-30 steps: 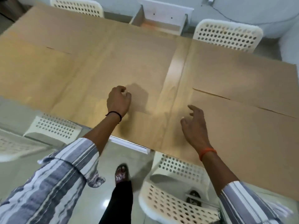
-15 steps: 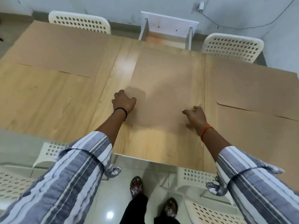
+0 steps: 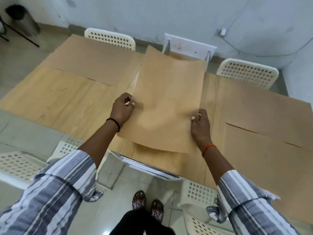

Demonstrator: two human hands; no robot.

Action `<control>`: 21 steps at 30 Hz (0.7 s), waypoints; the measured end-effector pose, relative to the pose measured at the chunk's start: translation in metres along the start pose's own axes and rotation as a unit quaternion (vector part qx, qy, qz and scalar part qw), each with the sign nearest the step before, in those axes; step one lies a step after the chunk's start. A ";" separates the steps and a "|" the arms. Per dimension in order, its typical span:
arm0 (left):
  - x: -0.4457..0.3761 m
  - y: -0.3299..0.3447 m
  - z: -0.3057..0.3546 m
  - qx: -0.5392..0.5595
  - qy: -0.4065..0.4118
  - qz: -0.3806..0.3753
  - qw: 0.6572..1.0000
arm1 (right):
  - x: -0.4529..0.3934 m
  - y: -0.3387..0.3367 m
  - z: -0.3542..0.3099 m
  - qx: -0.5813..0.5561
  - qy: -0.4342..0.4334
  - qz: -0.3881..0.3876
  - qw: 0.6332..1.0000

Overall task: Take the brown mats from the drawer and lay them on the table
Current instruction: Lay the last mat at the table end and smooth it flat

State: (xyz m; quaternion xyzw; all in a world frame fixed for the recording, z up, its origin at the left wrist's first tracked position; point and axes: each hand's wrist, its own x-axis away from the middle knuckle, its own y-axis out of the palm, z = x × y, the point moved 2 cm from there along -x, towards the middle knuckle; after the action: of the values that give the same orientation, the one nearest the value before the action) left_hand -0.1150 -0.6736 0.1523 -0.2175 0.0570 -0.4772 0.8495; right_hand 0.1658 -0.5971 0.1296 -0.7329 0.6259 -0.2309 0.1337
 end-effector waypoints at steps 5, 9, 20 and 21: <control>0.032 -0.046 -0.010 0.030 -0.025 0.041 0.998 | 0.011 0.011 -0.027 -0.008 -0.110 -0.052 0.993; 0.056 -0.093 -0.030 0.075 -0.059 0.080 0.992 | 0.025 0.042 -0.054 -0.001 -0.146 -0.097 0.985; 0.091 -0.230 -0.102 0.174 -0.147 0.141 0.964 | 0.075 0.176 -0.120 0.061 -0.237 -0.191 0.951; 0.089 -0.251 -0.115 0.175 -0.154 0.143 0.962 | 0.081 0.199 -0.127 0.072 -0.244 -0.193 0.948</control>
State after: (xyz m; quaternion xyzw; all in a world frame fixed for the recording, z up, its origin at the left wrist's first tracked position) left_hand -0.2993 -0.8973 0.1649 -0.1262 -0.1283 -0.3143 0.9321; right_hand -0.0599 -0.7009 0.1554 -0.8617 0.4025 -0.1107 0.2884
